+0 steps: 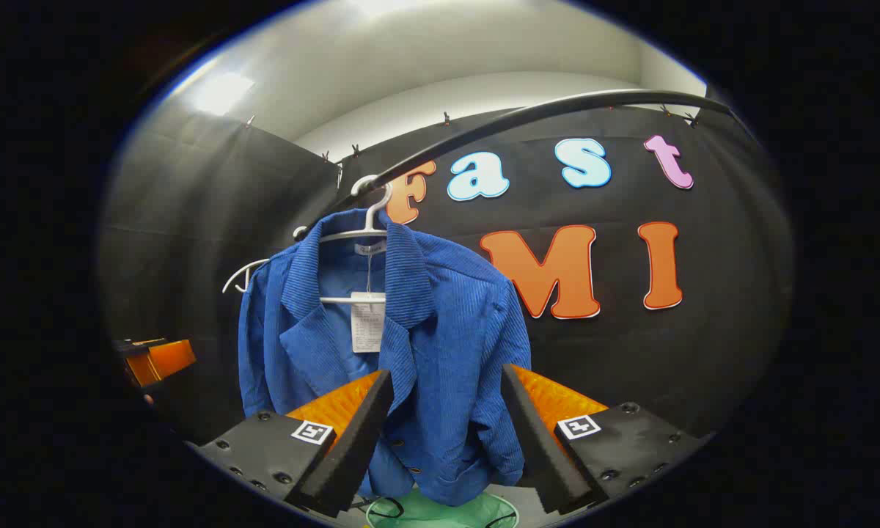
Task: Grasp the clothes on the hanger with both hands and then place them into the laundry hamper below.
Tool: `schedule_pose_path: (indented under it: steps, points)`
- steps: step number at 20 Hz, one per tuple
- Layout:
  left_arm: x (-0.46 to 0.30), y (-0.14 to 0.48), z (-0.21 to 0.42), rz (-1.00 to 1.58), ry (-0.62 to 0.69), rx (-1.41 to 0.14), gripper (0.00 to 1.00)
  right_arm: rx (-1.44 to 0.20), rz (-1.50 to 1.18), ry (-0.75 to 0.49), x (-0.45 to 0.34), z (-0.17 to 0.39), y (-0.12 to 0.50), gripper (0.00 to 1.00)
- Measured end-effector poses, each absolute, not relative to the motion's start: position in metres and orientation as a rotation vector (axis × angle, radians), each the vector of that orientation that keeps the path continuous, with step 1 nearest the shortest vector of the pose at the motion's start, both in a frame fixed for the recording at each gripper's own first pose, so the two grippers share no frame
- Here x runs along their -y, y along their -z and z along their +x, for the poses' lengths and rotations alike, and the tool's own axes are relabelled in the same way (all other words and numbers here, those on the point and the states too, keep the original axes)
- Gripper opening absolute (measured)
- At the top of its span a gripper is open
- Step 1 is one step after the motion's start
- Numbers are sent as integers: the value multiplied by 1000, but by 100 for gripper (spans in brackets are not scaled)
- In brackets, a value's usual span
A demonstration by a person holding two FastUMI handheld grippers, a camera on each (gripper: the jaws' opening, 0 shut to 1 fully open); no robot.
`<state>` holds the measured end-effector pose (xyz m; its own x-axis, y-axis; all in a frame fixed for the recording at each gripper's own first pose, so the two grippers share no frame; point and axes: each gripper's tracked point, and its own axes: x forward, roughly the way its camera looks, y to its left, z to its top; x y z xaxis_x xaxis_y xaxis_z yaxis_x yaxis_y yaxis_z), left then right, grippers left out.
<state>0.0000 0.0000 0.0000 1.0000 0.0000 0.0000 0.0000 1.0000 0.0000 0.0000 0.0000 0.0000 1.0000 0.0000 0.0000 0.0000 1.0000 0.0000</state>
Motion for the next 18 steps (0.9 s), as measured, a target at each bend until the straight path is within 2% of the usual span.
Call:
schedule_pose_path:
  steps: [2, 3, 5, 6, 8, 10, 11, 15, 16, 18]
  points:
    - [3, 3, -1, 14, 1, 3, 92, -12, 11, -18, 3, 2, 6, 96]
    - [0, 7, -3, 36, -10, 0, 95, -17, 10, -19, 7, 3, 9, 96]
    - [4, 8, 2, 55, -25, 8, 92, -31, 11, -33, 11, 6, 19, 96]
    - [5, 6, 3, 45, -30, 15, 95, -38, 12, -40, 11, 8, 22, 96]
    - [9, 9, 2, 45, -24, 9, 92, -58, 20, -61, 11, 11, 31, 96]
    - [13, 7, -1, 55, -30, 19, 95, -66, 31, -85, 10, 10, 37, 96]
    - [18, 5, -4, 39, -22, 25, 92, -67, 30, -94, 9, 11, 37, 96]
    - [31, 13, 1, 40, -19, 5, 92, -55, 17, -123, 2, 11, 32, 96]
    - [30, 13, -1, 41, -23, 3, 92, -55, 16, -130, 0, 9, 32, 91]
    - [26, 13, -5, 29, -34, 2, 95, -59, 9, -138, -3, 8, 35, 100]
